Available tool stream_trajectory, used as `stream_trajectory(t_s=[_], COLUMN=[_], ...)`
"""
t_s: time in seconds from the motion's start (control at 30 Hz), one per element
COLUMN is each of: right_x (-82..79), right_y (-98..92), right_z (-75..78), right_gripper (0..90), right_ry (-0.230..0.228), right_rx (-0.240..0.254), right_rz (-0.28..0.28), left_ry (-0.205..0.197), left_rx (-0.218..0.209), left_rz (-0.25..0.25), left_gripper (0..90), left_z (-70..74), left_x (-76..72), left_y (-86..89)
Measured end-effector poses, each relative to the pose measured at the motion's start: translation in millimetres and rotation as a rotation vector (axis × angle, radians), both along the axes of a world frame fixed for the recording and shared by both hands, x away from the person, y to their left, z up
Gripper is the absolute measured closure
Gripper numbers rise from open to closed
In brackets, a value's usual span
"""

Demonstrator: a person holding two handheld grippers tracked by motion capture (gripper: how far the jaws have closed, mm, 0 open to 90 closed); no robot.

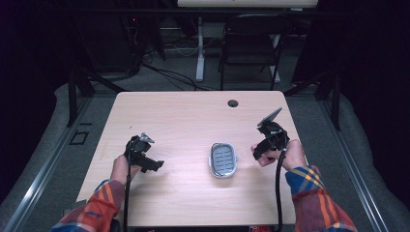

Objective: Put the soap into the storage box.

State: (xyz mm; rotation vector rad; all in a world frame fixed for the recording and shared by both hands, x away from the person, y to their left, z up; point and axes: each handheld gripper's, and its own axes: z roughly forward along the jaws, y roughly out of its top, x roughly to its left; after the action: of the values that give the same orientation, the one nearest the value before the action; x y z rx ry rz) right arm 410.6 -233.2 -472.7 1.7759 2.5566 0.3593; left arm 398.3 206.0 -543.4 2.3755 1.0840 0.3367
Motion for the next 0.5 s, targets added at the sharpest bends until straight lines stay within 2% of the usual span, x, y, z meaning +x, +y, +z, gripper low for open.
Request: stream_trajectory(t_s=[0.33, 0.37, 0.5], right_x=[5.6, 5.5, 6.4], right_y=[12.7, 14.5, 19.7], right_z=[8.0, 7.6, 10.3], right_gripper=[36.4, 36.4, 36.4], right_ry=[0.013, 0.001, 0.001], right_rx=[-0.021, -0.012, -0.02], right_rz=[0.039, 0.035, 0.045], left_ry=[-0.002, -0.001, -0.002], left_rx=[0.001, 0.0, -0.003], left_rz=[-0.004, -0.004, -0.006], left_gripper=[0.2, 0.2, 0.2], left_z=[0.2, 0.3, 0.4], left_x=[-0.2, -0.3, -0.4], left_y=[0.0, 0.0, 0.0])
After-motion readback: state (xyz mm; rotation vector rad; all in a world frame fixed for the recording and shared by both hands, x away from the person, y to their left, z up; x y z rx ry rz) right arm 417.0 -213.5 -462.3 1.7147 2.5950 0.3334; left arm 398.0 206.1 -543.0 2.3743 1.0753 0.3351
